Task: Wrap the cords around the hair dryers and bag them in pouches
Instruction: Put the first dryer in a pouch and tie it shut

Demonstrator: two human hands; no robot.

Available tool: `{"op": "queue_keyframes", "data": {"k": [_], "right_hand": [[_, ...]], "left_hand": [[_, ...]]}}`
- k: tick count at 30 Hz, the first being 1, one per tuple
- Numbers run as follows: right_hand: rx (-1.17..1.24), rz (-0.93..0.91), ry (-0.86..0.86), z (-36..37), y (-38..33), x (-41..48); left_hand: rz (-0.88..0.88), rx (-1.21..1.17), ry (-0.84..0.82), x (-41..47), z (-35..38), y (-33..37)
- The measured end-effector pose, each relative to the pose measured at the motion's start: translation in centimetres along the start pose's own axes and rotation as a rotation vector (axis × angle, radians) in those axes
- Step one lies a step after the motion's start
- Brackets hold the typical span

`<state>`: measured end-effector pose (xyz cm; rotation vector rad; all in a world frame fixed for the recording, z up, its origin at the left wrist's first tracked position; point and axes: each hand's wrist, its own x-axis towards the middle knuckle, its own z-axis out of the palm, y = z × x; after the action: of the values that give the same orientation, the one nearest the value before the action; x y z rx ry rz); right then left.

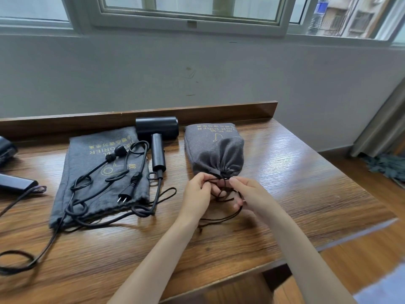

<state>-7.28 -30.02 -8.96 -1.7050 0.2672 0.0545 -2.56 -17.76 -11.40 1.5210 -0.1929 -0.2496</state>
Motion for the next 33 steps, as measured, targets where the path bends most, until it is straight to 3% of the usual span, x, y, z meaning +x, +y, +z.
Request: {"op": "queue_keyframes", "data": {"k": [2,4,8,13,18,20,22,26,28,33], "right_hand": [[-0.038,-0.052,0.025,0.0,-0.4,-0.1],[-0.124,-0.105,0.08,-0.1,-0.6,-0.1],[-0.19,-0.101,0.167,-0.5,-0.3,0.3],[0.213,0.051,0.244,-1.4,0.3,1.1],[0.241,0.075,0.262,-2.1,0.4,1.9],[0.202,0.078,0.222,-2.3,0.7,2.1],[0.147,0.079,0.145,-2.6,0.9,1.9],[0.057,0.108,-0.016,-3.3,-0.2,1.0],[-0.007,0.112,-0.077,-3.2,-0.9,0.9],[-0.122,0.052,-0.03,-1.2,-1.5,1.5]], "left_hand": [[-0.204,-0.164,-0.02,-0.3,0.6,0.7],[-0.301,-0.104,-0.046,-0.4,0.4,1.3],[-0.183,0.224,-0.12,-0.3,-0.3,1.2],[-0.223,-0.157,0.089,0.0,-1.4,1.3],[-0.197,-0.185,0.228,0.8,-2.4,1.1],[-0.14,-0.066,0.23,0.8,-3.1,1.1],[-0.118,0.047,0.156,0.9,-3.9,1.2],[-0.307,0.29,-0.155,0.8,-3.4,3.1],[-0.28,0.359,-0.258,1.0,-2.2,3.4],[-0.245,0.356,-0.196,1.7,0.6,2.9]]}}
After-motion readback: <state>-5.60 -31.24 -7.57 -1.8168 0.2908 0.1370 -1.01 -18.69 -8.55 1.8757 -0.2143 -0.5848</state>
